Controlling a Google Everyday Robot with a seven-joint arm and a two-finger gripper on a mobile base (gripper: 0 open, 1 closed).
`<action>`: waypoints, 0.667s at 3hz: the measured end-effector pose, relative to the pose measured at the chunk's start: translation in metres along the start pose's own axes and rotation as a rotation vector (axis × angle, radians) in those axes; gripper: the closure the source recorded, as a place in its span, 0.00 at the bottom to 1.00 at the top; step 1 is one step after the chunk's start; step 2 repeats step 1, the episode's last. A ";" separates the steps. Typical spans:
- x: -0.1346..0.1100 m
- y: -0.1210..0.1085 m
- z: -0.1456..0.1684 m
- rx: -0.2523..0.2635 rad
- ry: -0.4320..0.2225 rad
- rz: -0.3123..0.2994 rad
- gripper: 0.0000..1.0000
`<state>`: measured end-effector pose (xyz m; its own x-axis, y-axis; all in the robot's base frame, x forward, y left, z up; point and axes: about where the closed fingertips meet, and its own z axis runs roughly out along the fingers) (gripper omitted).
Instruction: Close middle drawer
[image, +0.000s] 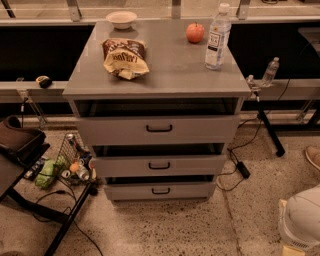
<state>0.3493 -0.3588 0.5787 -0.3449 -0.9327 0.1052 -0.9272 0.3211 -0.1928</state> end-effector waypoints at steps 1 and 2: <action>0.000 0.000 0.000 0.000 0.000 0.000 0.00; 0.000 0.000 0.000 0.000 0.000 0.000 0.00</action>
Offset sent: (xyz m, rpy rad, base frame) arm 0.0000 0.0000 0.0000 0.0000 0.0000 0.0000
